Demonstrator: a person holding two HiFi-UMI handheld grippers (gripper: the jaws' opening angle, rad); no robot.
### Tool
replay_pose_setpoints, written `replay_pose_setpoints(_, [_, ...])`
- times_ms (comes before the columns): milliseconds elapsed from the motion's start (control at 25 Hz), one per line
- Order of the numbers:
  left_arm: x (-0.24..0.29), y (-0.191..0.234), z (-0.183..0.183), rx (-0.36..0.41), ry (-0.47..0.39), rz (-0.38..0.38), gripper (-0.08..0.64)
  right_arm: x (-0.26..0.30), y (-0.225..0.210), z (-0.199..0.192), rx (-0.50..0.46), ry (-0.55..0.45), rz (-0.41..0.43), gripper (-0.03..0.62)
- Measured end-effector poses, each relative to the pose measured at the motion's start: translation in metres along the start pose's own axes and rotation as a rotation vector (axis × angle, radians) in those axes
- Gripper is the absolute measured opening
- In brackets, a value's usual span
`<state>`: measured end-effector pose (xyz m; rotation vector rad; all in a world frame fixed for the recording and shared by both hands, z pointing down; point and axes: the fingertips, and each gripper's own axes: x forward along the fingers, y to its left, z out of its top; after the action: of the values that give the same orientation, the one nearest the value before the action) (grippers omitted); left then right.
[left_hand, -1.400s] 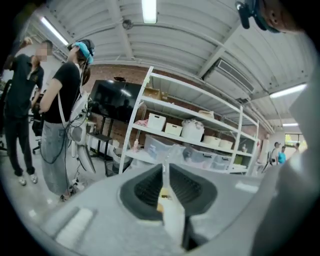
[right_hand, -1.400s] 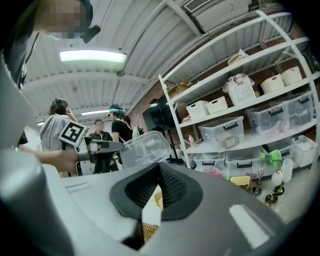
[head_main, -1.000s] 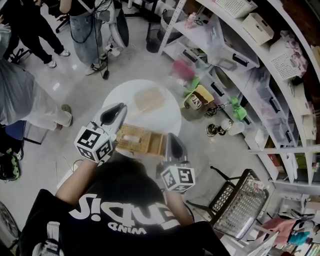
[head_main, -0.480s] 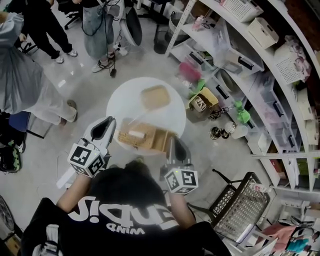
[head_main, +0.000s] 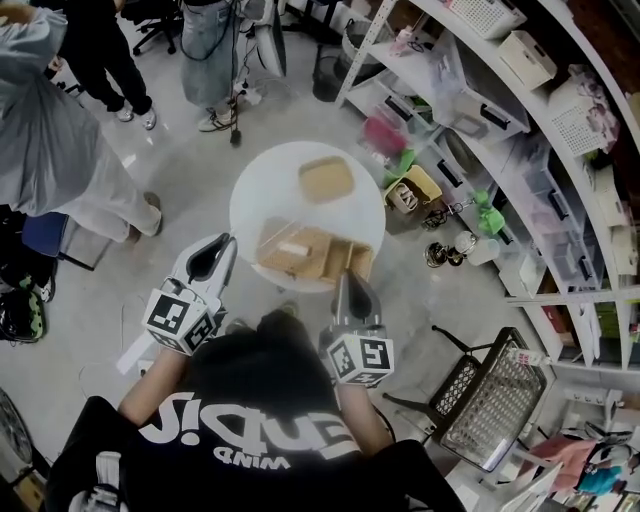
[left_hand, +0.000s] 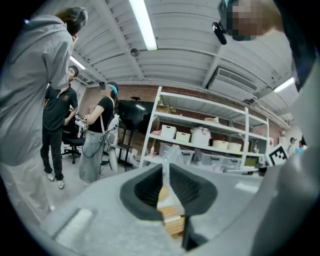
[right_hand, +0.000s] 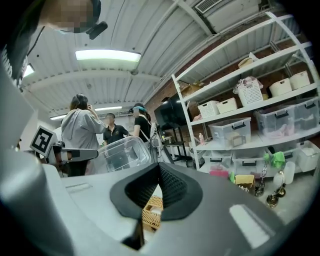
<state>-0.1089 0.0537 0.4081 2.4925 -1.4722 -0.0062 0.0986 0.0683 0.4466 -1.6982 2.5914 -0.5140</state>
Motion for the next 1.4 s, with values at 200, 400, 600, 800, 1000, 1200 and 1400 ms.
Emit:
replay_pose_setpoints(200, [-0.023,0.0,-0.012,-0.006,0.001,-0.009,0.043,-0.015,0.023,-0.01,-0.021,-0.005,-0.007,-0.006])
replay_pose_setpoints(400, [-0.037,0.0,-0.022,-0.005,0.003,-0.002,0.043,-0.028,0.036,-0.014,-0.039,-0.01,-0.015,-0.006])
replay_pose_setpoints(600, [-0.045,0.0,-0.028,-0.011,0.011,-0.002,0.043,-0.033,0.045,-0.021,-0.038,-0.004,-0.018,-0.006])
replay_pose_setpoints(800, [-0.051,0.003,-0.028,-0.026,0.005,-0.007,0.043,-0.036,0.053,-0.026,-0.046,0.005,-0.017,-0.006])
replay_pose_setpoints(1000, [-0.053,0.004,-0.027,-0.026,0.002,-0.013,0.043,-0.037,0.056,-0.029,-0.04,0.006,-0.025,-0.006])
replay_pose_setpoints(1200, [-0.053,0.006,-0.027,-0.027,0.004,-0.012,0.043,-0.034,0.057,-0.028,-0.032,-0.003,-0.024,-0.006])
replay_pose_setpoints(1400, [-0.055,0.009,-0.027,-0.034,0.01,-0.006,0.043,-0.032,0.06,-0.028,-0.027,-0.003,-0.019,-0.006])
